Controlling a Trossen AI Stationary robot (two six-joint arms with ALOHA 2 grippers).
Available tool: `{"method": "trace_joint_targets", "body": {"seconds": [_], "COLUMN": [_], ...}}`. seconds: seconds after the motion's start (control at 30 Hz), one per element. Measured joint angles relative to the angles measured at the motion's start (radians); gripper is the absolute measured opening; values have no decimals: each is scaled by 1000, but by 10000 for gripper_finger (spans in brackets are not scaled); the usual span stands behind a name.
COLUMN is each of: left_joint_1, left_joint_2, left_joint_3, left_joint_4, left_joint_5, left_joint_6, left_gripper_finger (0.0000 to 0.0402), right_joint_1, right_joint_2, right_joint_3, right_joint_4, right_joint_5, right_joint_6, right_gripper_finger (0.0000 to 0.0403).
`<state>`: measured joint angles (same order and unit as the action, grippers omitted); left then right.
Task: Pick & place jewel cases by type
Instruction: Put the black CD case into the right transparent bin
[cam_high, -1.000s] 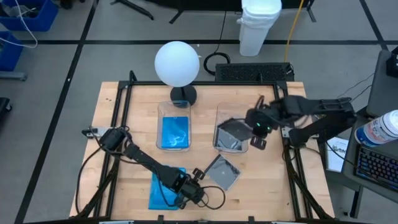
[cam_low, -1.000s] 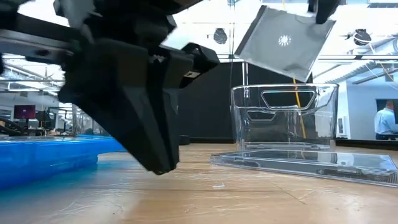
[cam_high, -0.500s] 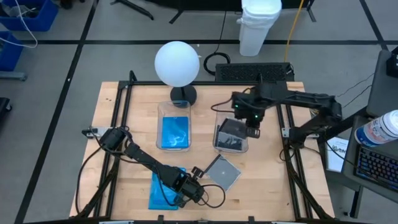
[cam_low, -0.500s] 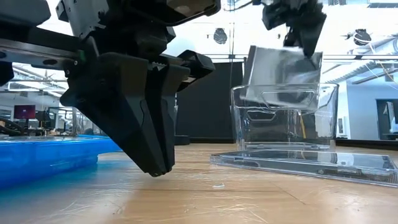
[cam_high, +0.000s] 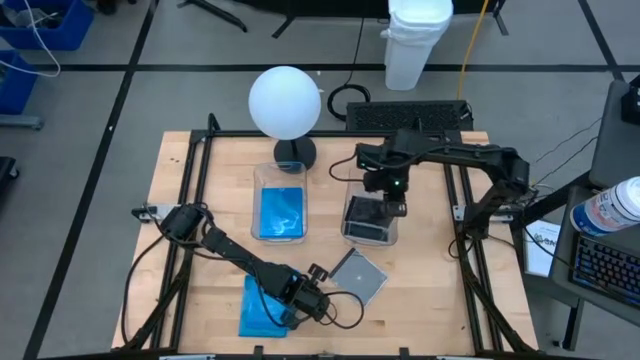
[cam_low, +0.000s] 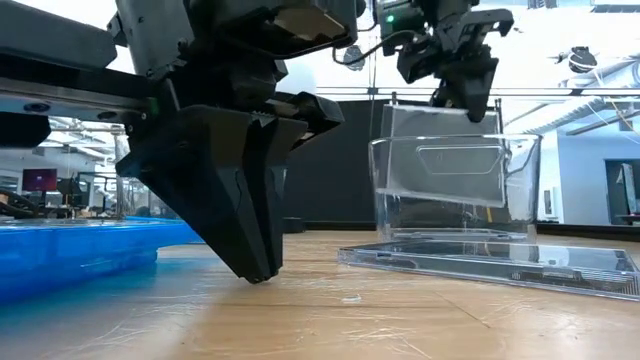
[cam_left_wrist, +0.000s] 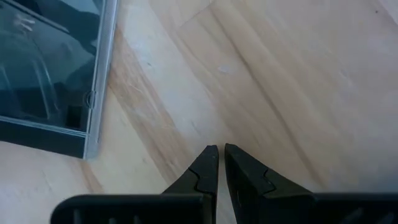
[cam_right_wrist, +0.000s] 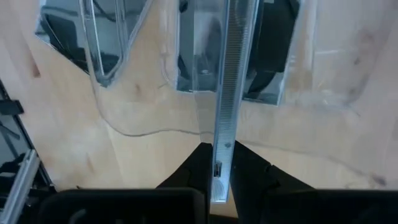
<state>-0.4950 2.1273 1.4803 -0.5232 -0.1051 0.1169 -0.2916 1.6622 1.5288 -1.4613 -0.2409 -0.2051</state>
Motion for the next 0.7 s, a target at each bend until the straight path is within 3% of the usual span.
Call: {"method": "trace_joint_targets", "body": {"seconds": [0.5,0.7], "left_joint_1": [0,0], "left_joint_2": [0,0], "left_joint_3": [0,0], "left_joint_4": [3,3], "left_joint_5": [-1,-1], "left_joint_6": [-8,-9], "left_gripper_finger": [37,37], "right_joint_1": [-3,-3], "right_joint_2": [159,165], "right_joint_3": [0,0], "right_joint_4": [3,41], "right_joint_5": [-43,28], "right_joint_6": [-121,-113], "right_gripper_finger": [33,44]}}
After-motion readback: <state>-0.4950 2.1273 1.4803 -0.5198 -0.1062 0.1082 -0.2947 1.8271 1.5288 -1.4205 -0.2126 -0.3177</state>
